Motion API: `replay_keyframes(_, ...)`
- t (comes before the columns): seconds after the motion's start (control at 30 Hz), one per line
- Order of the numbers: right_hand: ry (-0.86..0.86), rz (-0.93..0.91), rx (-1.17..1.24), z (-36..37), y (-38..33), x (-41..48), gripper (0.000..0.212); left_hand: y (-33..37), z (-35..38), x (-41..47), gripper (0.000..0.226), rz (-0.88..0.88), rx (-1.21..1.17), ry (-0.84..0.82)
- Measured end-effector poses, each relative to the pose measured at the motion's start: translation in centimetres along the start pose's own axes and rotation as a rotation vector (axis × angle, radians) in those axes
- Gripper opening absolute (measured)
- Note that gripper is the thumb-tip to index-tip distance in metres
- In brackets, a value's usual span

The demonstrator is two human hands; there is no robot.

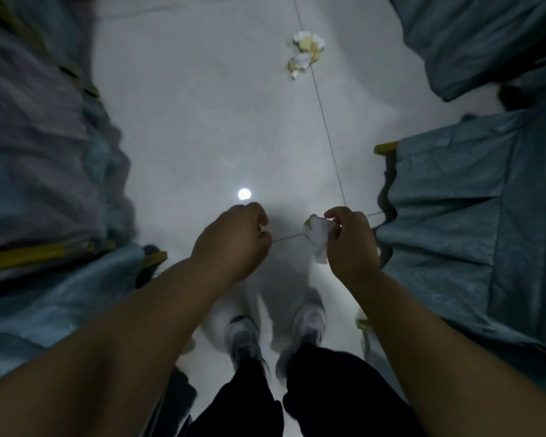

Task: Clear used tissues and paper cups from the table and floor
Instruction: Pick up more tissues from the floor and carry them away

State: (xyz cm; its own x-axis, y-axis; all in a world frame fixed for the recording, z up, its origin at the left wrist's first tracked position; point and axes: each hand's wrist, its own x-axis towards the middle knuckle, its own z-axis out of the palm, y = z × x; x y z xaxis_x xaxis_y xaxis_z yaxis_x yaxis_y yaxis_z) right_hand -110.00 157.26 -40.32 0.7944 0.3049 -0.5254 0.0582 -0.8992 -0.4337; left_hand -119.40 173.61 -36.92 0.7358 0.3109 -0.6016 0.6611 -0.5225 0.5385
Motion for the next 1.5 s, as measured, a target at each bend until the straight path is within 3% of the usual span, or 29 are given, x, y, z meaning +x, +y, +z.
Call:
replay_keyframes(0.13, 0.018, -0.095, 0.035, -3.0, -1.9, 5.7, 0.027, 2.7, -3.2, 5.1, 0.023, 0.015, 0.036, -0.003)
replay_keyframes(0.27, 0.093, -0.040, 0.061, -5.3, -3.0, 14.5, 0.026, 5.3, -5.8, 12.9, 0.020, -0.037, 0.055, -0.012)
replay_keyframes(0.43, 0.065, -0.021, 0.044, -9.9, -5.2, 26.0, 0.025, 8.7, -8.9, 23.5, 0.023, -0.071, 0.093, -0.030)
replay_keyframes(0.57, 0.068, -0.100, 0.035, -12.7, -6.8, 34.3, 0.019, 10.6, -10.4, 31.6, 0.027, -0.016, 0.113, -0.042)
replay_keyframes(0.8, 0.240, -0.085, 0.099, -11.0, -6.1, 47.8, 0.022, 10.0, -9.3, 47.9, 0.039, 0.128, 0.308, -0.051)
replay_keyframes(0.97, 0.320, -0.104, 0.143, -6.7, -2.9, 55.8, 0.013, 7.7, -5.3, 58.8, 0.073, 0.269, 0.573, -0.069)
replay_keyframes(1.1, 0.341, -0.100, 0.155, -3.9, -0.2, 59.8, 0.016, 5.5, -1.8, 64.6, 0.119, 0.362, 0.852, -0.251)
replay_keyframes(1.23, 0.302, -0.102, 0.090, -2.5, 2.2, 62.0, 0.015, 4.0, 0.8, 68.6, 0.137, 0.411, 0.927, -0.269)
replay_keyframes(1.37, 0.280, -0.109, 0.057, -1.9, 3.3, 63.1, 0.017, 3.3, 2.0, 71.3, 0.127, 0.437, 0.956, -0.268)
replay_keyframes(1.5, 0.251, -0.138, 0.012, -1.6, 3.9, 63.2, 0.017, 2.6, 2.8, 71.6, 0.078, 0.516, 0.897, -0.240)
